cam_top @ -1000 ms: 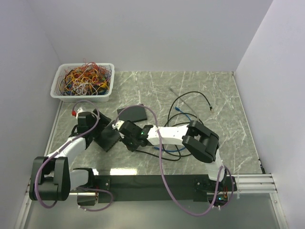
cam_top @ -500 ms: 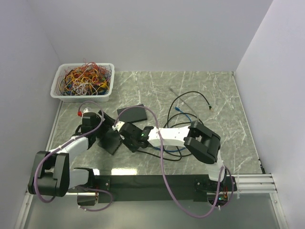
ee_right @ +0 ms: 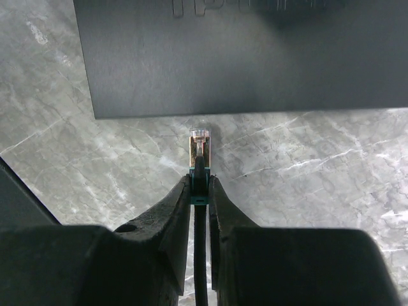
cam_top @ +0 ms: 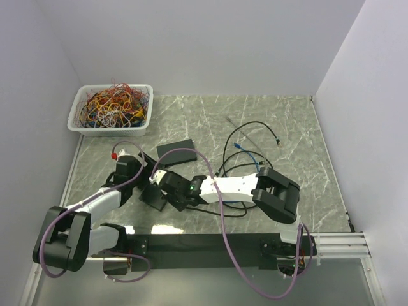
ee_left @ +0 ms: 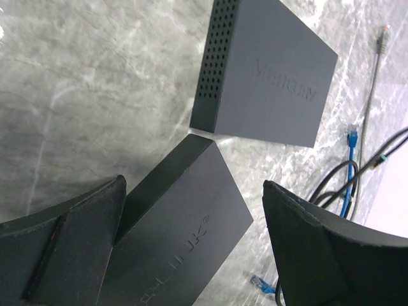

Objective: Insert the plug into the switch port

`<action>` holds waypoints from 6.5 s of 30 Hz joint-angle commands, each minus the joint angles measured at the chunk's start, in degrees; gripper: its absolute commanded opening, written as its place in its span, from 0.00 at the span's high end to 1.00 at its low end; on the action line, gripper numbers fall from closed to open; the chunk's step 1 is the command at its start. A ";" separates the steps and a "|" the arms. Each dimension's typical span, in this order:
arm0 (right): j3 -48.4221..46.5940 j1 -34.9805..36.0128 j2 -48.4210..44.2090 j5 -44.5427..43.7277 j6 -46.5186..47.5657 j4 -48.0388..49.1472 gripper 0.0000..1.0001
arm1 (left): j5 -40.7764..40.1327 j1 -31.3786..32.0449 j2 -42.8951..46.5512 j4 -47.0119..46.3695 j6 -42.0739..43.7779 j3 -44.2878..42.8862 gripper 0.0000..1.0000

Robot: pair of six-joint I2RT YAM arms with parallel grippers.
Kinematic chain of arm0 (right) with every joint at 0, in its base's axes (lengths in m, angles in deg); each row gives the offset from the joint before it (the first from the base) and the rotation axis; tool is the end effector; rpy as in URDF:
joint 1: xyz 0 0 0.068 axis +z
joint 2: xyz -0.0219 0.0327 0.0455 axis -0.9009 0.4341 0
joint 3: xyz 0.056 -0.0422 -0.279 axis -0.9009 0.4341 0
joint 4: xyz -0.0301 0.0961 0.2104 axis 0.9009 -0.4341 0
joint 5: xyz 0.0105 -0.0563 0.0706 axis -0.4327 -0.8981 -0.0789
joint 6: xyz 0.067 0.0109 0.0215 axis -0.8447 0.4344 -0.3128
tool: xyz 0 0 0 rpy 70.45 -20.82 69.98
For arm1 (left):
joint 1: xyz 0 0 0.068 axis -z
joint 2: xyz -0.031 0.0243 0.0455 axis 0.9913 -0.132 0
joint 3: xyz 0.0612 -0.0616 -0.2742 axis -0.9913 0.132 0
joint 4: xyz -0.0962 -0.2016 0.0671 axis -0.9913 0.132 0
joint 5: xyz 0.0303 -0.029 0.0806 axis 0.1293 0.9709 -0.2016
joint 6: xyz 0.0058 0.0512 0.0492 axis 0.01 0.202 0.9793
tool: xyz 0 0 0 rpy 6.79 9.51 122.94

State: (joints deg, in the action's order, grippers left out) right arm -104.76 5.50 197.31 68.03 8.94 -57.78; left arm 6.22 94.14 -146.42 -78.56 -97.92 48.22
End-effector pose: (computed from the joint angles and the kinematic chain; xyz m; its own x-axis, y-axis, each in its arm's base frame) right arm 0.1409 0.3716 0.1834 -0.4160 -0.7135 -0.5638 -0.8731 0.4867 0.0283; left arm 0.2004 -0.0470 0.1716 -0.5488 -0.7491 -0.3710 -0.3636 0.6135 -0.7010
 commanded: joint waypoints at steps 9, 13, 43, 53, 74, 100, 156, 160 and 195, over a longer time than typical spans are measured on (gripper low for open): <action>-3.34 0.53 -0.62 -1.24 -0.60 -1.32 1.00 | 0.46 1.98 0.64 -2.92 -0.74 2.76 0.06; -3.87 0.45 -0.53 -1.06 -0.69 -1.40 1.00 | 0.10 1.98 1.08 -3.18 -1.00 3.46 0.06; -5.19 2.64 3.25 -3.79 -1.22 -2.72 1.00 | -0.77 1.98 3.54 -5.82 -3.46 7.60 0.22; -8.08 2.56 3.25 -5.11 -0.78 -3.78 1.00 | -0.95 1.98 3.46 -6.52 -3.99 9.00 0.23; -8.88 2.91 3.78 -5.81 -2.45 -0.10 1.00 | -0.34 1.98 0.91 -8.46 -3.55 9.62 0.23; 2.98 2.82 -2.10 -11.69 -4.12 14.67 1.00 | 0.28 1.98 0.29 -9.69 -3.20 10.85 0.24; 1.14 1.94 -2.19 -18.92 -1.22 32.86 1.00 | -2.62 15.34 -5.68 -16.63 -7.94 15.51 0.27; 4.48 2.03 -5.00 -15.13 0.80 40.06 1.00 | -2.71 16.13 -5.77 -16.46 -7.42 15.16 0.27; -13.36 2.03 2.29 -11.61 7.66 38.14 1.00 | -2.70 22.29 -9.47 -14.79 -0.30 13.49 0.31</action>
State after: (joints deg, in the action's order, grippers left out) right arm -105.04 8.21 198.86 58.90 13.75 -54.16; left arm -9.83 107.41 -152.26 -106.93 -93.55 59.61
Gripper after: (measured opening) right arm 0.197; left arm 0.694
